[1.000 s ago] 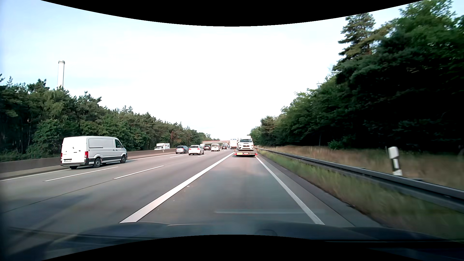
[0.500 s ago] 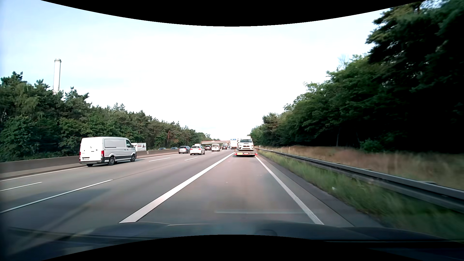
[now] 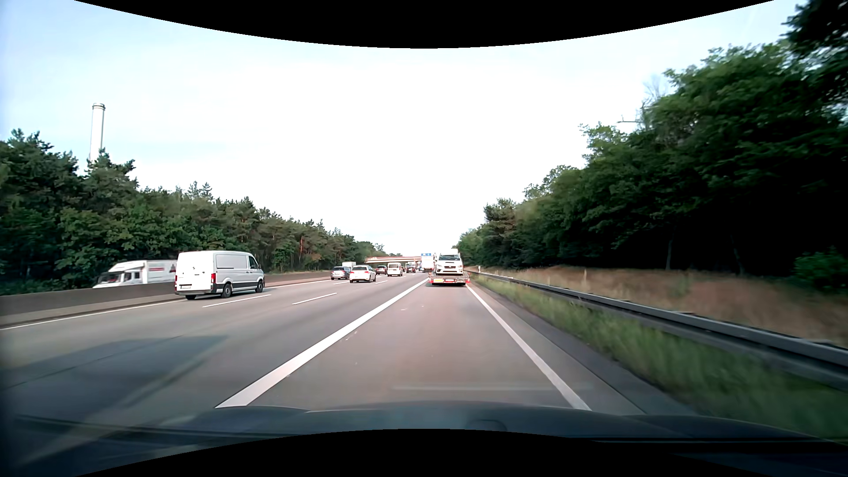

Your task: Follow the waypoints while adhering to traffic rules and regulations

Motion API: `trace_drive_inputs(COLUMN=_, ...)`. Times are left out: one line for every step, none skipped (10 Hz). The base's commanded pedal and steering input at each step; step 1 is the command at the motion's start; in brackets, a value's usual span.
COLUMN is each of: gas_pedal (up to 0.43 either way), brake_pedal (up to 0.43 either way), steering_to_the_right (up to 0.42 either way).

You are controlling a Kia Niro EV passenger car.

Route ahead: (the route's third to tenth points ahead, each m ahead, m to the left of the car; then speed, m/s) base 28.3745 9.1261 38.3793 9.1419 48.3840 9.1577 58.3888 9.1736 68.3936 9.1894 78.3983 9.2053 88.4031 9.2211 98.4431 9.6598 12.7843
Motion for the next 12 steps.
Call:
trace_drive_inputs(gas_pedal=0.087, brake_pedal=0.0, steering_to_the_right=-0.006)
trace_drive_inputs(gas_pedal=0.087, brake_pedal=0.0, steering_to_the_right=-0.006)
trace_drive_inputs(gas_pedal=0.087, brake_pedal=0.0, steering_to_the_right=-0.006)
trace_drive_inputs(gas_pedal=0.079, brake_pedal=0.0, steering_to_the_right=-0.006)
trace_drive_inputs(gas_pedal=0.079, brake_pedal=0.0, steering_to_the_right=-0.006)
trace_drive_inputs(gas_pedal=0.079, brake_pedal=0.0, steering_to_the_right=-0.006)
trace_drive_inputs(gas_pedal=0.079, brake_pedal=0.0, steering_to_the_right=-0.005)
trace_drive_inputs(gas_pedal=0.079, brake_pedal=0.0, steering_to_the_right=-0.005)
trace_drive_inputs(gas_pedal=0.079, brake_pedal=0.0, steering_to_the_right=-0.006)
trace_drive_inputs(gas_pedal=0.079, brake_pedal=0.0, steering_to_the_right=-0.005)
trace_drive_inputs(gas_pedal=0.079, brake_pedal=0.0, steering_to_the_right=-0.006)
trace_drive_inputs(gas_pedal=0.079, brake_pedal=0.0, steering_to_the_right=-0.006)
